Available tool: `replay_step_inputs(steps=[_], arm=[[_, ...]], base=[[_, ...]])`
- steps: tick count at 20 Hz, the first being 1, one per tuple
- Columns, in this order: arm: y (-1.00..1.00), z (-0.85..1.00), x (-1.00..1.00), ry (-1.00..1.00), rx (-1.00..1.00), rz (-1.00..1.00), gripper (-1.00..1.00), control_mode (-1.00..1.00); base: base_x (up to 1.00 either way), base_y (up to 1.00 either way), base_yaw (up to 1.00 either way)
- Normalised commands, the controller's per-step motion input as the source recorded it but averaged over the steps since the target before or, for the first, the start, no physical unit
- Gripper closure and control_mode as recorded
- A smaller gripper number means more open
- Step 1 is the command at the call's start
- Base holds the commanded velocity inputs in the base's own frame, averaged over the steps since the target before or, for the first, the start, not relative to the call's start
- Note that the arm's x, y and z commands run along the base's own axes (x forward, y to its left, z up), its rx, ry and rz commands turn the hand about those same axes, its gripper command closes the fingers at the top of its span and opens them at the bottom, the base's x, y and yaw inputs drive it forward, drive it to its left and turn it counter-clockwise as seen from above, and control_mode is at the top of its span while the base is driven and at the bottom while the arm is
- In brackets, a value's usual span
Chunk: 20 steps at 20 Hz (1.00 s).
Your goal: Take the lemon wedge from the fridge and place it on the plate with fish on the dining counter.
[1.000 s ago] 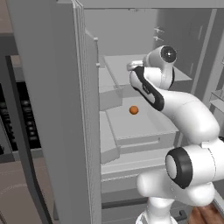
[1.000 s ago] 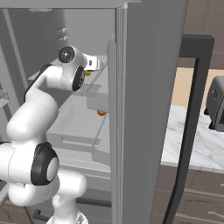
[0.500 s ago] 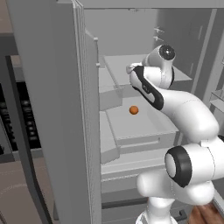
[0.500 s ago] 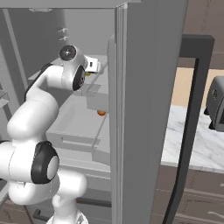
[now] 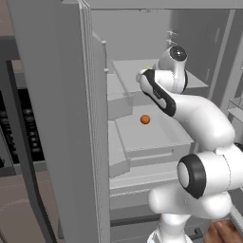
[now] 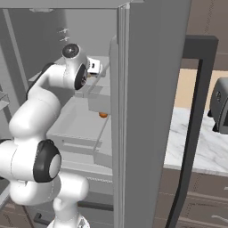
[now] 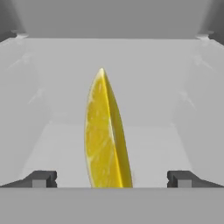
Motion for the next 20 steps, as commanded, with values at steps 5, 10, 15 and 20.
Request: replay_step_inputs(steps=[5,10,15,20], arm=[[0.09,-0.18,0.26,0.0,0.0,0.0,-1.0,-1.0],[0.16,-0.19,0.34,0.0,0.0,0.0,1.0,-1.0],[0.0,-0.08,0.06,-0.03,0.0,0.0,1.0,-1.0],[0.0,0.0,-0.05,0.0,0.0,0.0,1.0,-1.0]], base=[[0.0,0.0,0.0],[0.0,0.0,0.0],[0.0,0.0,0.0],[0.0,0.0,0.0]])
